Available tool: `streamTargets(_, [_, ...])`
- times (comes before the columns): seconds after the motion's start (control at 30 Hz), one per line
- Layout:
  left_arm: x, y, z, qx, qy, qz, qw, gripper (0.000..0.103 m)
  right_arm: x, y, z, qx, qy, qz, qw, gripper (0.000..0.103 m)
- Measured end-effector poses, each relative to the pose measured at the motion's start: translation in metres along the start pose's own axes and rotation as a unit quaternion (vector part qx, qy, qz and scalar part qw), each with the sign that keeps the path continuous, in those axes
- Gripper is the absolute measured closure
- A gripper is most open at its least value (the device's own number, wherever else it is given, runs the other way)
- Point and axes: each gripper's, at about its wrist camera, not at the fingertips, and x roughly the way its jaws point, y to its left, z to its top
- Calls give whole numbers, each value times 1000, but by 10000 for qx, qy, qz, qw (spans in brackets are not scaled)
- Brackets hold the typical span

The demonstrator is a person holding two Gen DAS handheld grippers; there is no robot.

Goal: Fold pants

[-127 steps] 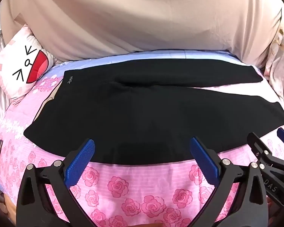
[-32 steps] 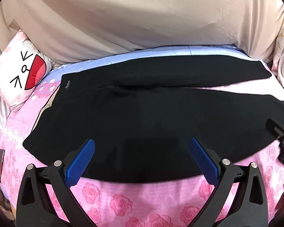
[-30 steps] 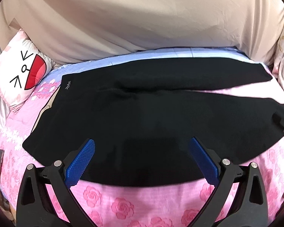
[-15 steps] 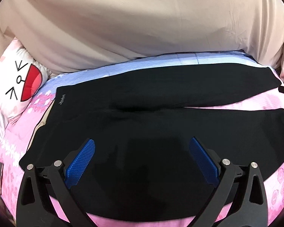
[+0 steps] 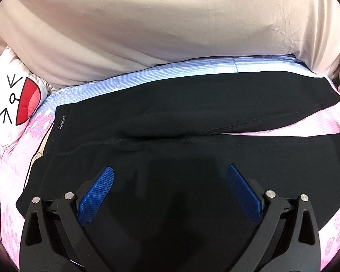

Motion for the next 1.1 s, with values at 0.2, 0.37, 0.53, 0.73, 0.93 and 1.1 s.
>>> streamTargets(0.2, [8,2,-1,-13,43,69,10000,5,26,-23,28,-220,-406,49,9989,6])
streamTargets(0.37, [8,2,0,-68,-192,93,9998,5,62,-29,41,-379,-77,-8,9992,6])
streamTargets(0.53, [16,7,7,-70,-104,-1,9999,5,110,-33,48,-325,648,156,9972,6])
streamTargets(0.73, [46,83,42,-671,207,47,9975,5,121,-19,47,-591,725,388,9949,75])
streamTargets(0.93, [98,240,93,-1923,190,973,9763,5,83,-6,43,-695,363,613,9950,91])
streamTargets(1.1, [185,329,101,-2871,1024,679,9500,6,61,1,34,-707,349,542,9954,91])
